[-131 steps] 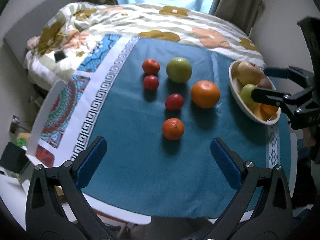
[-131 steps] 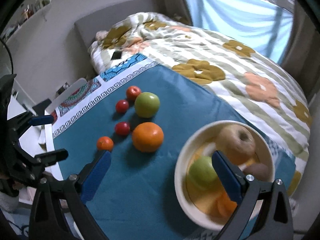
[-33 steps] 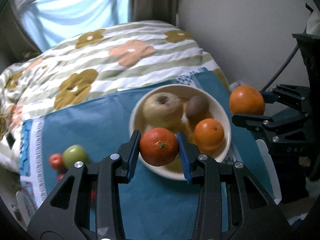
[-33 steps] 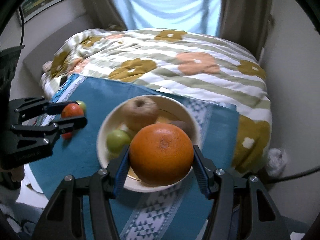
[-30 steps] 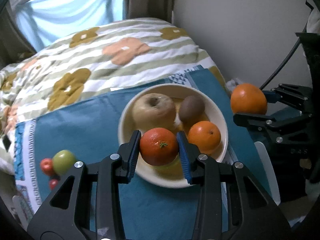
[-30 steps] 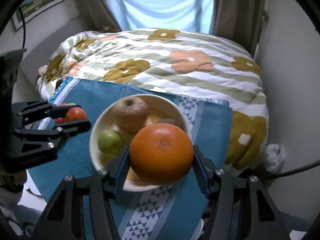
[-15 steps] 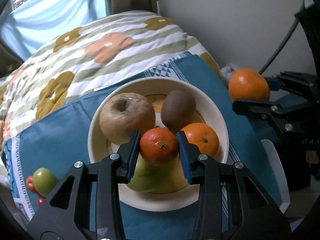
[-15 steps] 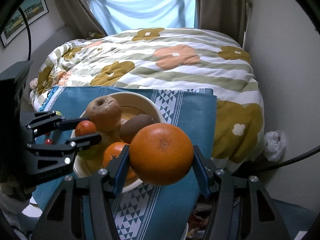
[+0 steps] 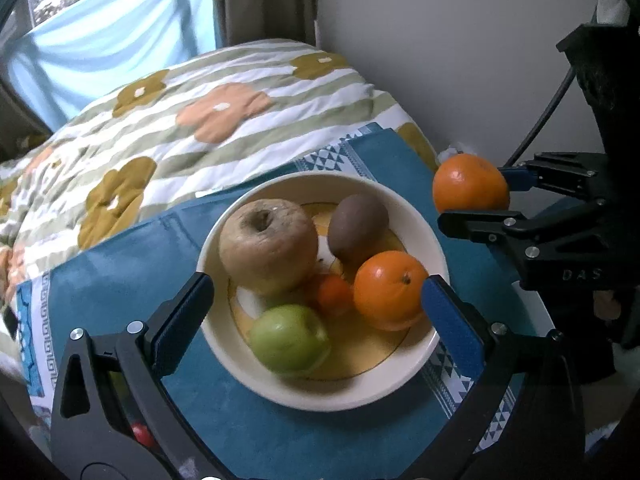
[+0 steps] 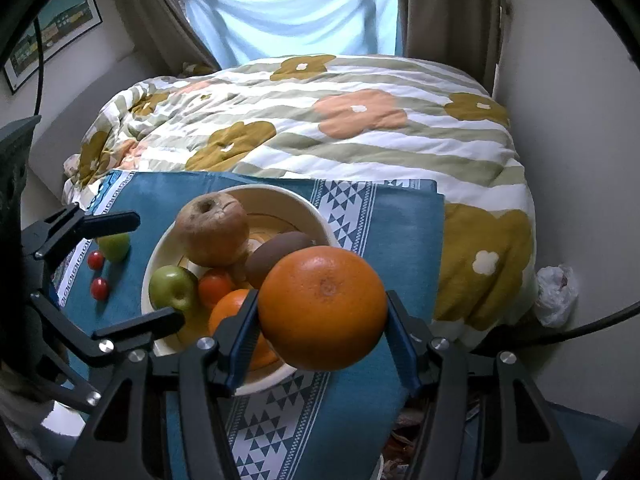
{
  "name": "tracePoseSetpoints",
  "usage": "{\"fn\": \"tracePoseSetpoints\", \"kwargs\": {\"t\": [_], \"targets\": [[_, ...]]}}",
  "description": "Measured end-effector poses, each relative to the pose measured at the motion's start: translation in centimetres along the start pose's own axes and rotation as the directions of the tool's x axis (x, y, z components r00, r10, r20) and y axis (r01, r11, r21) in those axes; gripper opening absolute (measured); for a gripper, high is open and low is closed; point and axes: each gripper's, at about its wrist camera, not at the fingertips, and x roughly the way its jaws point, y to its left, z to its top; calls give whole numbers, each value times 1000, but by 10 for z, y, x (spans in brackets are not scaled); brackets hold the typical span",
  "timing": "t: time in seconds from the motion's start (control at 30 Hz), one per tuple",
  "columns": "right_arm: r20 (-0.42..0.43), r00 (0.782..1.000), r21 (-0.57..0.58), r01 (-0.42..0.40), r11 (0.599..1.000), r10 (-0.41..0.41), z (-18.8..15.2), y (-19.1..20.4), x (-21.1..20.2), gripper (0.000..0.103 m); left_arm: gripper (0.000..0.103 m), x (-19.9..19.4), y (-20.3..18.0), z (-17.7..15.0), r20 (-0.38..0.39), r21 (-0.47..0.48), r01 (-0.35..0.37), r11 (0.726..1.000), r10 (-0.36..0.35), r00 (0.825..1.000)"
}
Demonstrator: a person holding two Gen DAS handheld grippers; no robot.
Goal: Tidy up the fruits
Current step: 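Open the left tool to drop the mandarin while the right tool releases the orange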
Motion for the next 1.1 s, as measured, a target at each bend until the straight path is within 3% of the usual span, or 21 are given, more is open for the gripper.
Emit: {"fn": "tracePoseSetpoints", "kwargs": {"t": [0.4,0.77,0.8,0.83,0.87,0.9,1.1], "targets": [[-13,1000,-46,-29,999,28,7,9,28,55,103,-30,31,-32,-7,-104,-91,990,91,996],[-18,998,-22,-65,998,65,1,6,43,56,103,-31,38,-66,-44,-186,-127,974,121,992],[7,997,-10,-77,997,77,0,5,40,65,103,-33,37,-68,-43,-191,-130,973,125,991],[23,996,-3,-85,996,85,-1,4,37,88,103,-35,37,-69,-41,-196,-135,971,129,991],[43,994,5,-101,995,100,-1,2,33,98,103,-37,36,-70,-38,-200,-139,970,134,990],[52,993,10,-103,995,103,-1,2,31,103,103,-40,36,-71,-35,-206,-143,968,139,990],[75,990,-1,-119,993,119,-3,8,14,103,103,-58,32,-74,-15,-231,-168,958,169,985]]}}
